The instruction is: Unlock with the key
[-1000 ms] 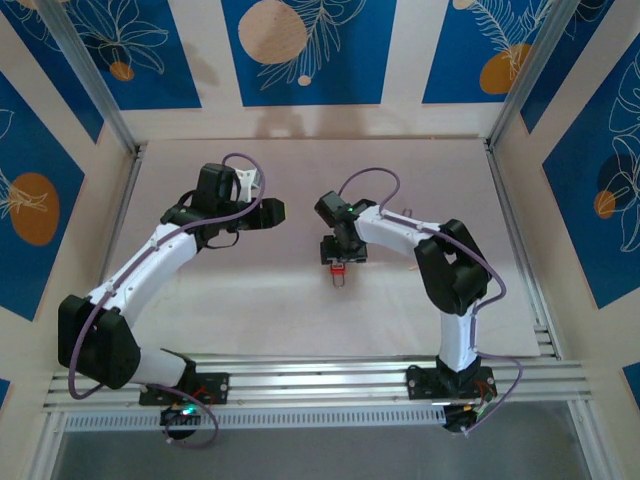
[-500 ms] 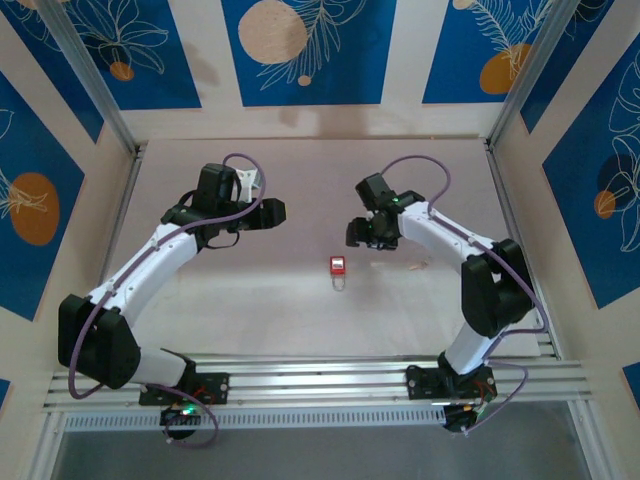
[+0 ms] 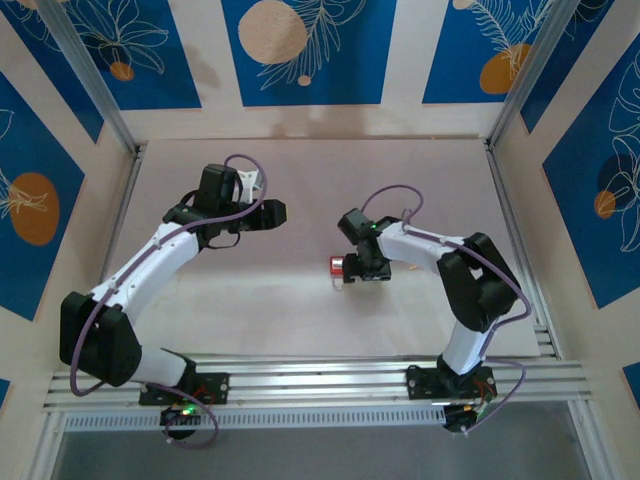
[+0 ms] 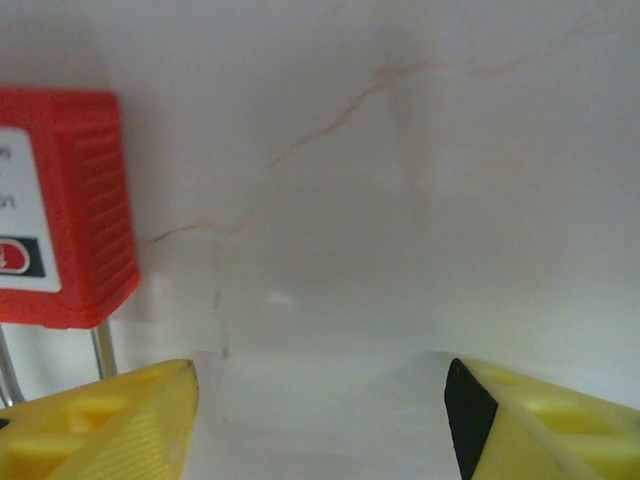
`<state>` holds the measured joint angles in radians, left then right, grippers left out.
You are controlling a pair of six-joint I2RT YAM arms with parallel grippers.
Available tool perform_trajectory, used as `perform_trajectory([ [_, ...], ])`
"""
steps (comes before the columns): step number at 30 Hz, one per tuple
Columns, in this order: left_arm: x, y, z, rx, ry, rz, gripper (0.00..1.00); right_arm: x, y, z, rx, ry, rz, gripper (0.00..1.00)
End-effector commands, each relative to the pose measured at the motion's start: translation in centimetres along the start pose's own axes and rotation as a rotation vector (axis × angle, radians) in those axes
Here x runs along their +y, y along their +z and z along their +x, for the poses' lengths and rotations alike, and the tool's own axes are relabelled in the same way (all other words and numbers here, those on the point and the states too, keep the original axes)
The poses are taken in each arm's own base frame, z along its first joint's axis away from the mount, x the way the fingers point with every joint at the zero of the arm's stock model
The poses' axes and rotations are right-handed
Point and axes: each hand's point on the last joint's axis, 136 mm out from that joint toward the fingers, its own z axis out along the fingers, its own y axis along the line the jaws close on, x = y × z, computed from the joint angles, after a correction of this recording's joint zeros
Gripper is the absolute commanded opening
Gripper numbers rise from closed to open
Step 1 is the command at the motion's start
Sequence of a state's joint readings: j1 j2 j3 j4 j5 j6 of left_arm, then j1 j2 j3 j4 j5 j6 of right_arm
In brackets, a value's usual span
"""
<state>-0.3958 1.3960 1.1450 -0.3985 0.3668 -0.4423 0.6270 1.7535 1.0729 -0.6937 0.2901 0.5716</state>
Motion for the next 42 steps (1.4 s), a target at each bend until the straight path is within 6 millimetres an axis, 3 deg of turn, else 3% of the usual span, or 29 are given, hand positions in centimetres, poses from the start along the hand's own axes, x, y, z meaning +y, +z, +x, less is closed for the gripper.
perform_trajectory([
  [1, -0.3, 0.2, 1.0, 0.034, 0.013, 0.012, 0.63, 0.7, 0.4, 0.1, -0.002, 0.000, 0.014, 0.68],
  [10, -0.5, 0.1, 0.9, 0.032, 0.016, 0.014, 0.63, 5.2, -0.2, -1.2, -0.032, -0.062, -0.052, 0.67],
  [18, -0.4, 0.2, 1.1, 0.036, 0.018, 0.011, 0.64, 7.4, -0.5, -3.3, -0.058, -0.077, -0.093, 0.67],
  [29, -0.3, 0.5, 1.2, 0.044, 0.016, 0.009, 0.64, 6.0, 0.0, -5.3, -0.081, -0.048, -0.049, 0.68],
  [42, -0.4, 0.4, 1.1, 0.044, 0.018, 0.012, 0.64, 6.5, -2.7, -8.5, -0.153, -0.073, -0.091, 0.72],
])
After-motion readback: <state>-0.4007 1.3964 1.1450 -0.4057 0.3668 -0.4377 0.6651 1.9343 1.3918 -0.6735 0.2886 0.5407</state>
